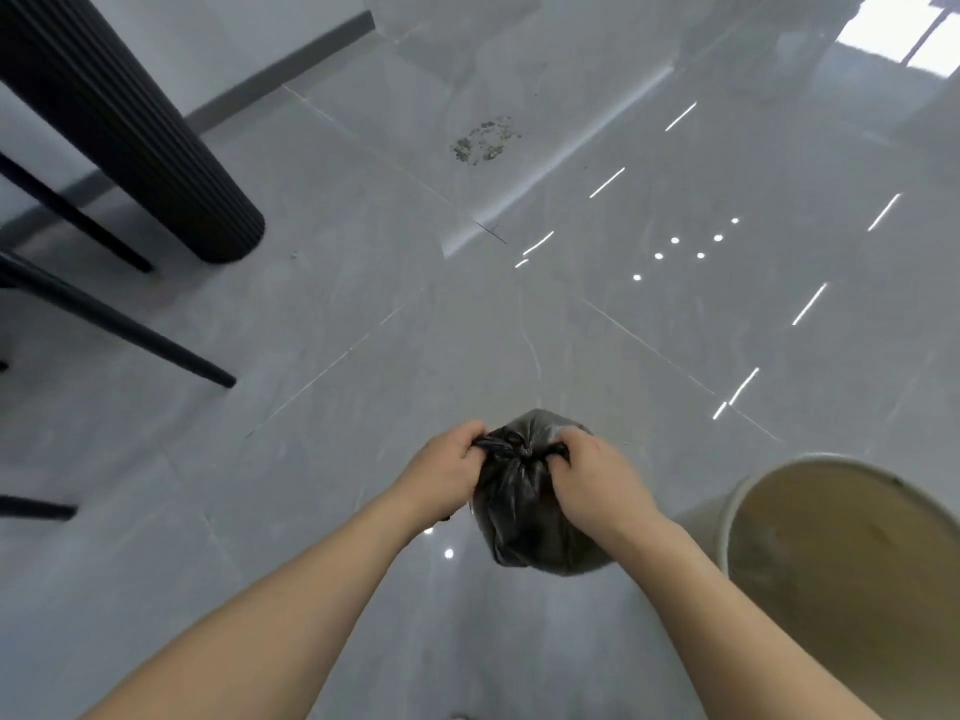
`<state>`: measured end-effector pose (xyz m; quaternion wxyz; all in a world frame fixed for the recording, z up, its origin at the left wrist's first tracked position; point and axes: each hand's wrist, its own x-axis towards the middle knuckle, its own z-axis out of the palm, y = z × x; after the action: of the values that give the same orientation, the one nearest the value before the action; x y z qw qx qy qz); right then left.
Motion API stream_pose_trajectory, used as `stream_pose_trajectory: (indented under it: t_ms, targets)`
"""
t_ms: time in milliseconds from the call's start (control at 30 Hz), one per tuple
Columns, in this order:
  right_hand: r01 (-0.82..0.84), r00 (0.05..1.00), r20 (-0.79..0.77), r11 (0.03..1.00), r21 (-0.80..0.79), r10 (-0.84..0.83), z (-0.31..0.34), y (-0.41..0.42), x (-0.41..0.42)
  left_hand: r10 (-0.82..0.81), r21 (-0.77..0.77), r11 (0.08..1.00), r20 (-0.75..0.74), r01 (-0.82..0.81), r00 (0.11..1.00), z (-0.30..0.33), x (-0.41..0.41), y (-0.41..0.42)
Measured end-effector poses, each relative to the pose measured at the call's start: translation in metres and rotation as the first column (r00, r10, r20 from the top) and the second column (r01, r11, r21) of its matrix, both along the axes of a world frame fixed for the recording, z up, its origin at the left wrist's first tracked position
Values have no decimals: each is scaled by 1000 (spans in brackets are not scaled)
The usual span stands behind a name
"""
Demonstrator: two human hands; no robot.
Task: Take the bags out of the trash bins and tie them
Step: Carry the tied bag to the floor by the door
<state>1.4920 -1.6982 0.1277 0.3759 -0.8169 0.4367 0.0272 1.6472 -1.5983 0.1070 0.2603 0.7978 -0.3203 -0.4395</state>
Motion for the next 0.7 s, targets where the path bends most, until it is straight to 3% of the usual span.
stream_pose_trajectory:
  t_ms: [200,333,433,533,700]
  targets:
    - [-33,998,53,997,66,29,249,-15,40,116,-62,992,41,-113,992,246,29,-7]
    - [-36,995,97,998,54,30,438,-20,60,144,-152,981,126,-125,982,434,41,-3]
    - [-16,993,119,1000,24,14,550,-11,74,194,-149,973,120,-176,974,541,42,19]
    - [-2,986,165,999,45,-5,621,13,86,276,-209,944,75,-255,958,614,44,44]
    - [-45,973,230,998,49,33,669,62,109,388,-280,894,100,-348,916,675,58,95]
